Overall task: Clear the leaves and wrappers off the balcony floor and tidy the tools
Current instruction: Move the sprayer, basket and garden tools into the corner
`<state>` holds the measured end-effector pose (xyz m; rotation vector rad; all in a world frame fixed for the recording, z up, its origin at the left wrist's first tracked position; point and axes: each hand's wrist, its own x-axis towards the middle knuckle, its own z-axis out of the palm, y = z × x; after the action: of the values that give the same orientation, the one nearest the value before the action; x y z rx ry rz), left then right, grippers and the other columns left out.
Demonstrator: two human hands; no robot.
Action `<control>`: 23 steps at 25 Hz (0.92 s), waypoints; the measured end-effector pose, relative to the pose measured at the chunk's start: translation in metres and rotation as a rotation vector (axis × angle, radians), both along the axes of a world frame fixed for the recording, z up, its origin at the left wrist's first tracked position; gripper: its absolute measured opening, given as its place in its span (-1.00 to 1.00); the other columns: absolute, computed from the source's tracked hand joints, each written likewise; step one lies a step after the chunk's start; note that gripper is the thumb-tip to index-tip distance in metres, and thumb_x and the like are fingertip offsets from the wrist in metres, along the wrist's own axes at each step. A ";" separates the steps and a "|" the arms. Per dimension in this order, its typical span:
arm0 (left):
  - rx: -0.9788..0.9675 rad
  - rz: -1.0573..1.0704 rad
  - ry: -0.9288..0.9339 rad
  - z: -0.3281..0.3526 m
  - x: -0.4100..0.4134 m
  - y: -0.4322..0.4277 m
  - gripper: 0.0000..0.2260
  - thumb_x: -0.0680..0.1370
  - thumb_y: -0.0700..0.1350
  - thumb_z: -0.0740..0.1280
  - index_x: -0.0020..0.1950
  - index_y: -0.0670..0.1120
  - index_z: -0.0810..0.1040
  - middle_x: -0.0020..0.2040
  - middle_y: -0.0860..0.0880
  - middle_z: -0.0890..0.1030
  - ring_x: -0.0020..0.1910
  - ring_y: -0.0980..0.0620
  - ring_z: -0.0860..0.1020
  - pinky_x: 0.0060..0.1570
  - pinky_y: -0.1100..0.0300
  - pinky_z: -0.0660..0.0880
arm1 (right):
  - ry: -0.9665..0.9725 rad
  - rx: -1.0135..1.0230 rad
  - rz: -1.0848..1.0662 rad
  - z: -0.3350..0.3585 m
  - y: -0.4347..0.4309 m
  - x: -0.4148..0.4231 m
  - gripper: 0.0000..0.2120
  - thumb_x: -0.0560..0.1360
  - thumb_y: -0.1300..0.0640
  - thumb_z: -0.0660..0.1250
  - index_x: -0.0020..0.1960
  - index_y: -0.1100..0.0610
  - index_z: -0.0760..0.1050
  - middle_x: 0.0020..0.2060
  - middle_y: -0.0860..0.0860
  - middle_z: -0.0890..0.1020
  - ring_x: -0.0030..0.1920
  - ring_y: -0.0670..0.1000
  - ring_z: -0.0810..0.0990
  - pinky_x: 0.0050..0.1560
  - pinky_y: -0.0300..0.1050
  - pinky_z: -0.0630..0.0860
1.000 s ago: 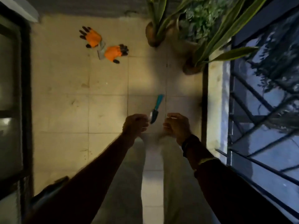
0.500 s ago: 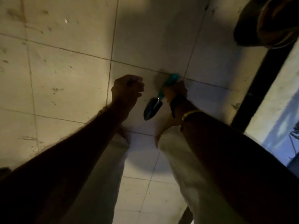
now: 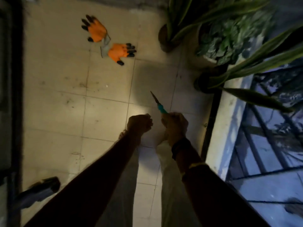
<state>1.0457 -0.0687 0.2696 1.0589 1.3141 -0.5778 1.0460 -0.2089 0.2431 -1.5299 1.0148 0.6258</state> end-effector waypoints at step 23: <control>-0.598 -1.542 -0.824 0.352 -0.221 -0.045 -0.77 0.51 -0.35 0.43 0.16 -0.22 0.61 0.00 -0.18 0.72 -0.06 -0.08 0.70 -0.08 0.20 0.62 | -0.558 0.045 -0.945 0.403 0.059 -0.371 -0.68 0.47 0.33 0.49 0.21 0.28 0.58 0.08 0.23 0.70 -0.02 0.14 0.72 -0.04 0.04 0.69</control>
<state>0.8244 -0.1136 0.6220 1.4005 -0.5973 -1.3201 0.6746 -0.1502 0.6459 -0.9237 1.1114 -0.4189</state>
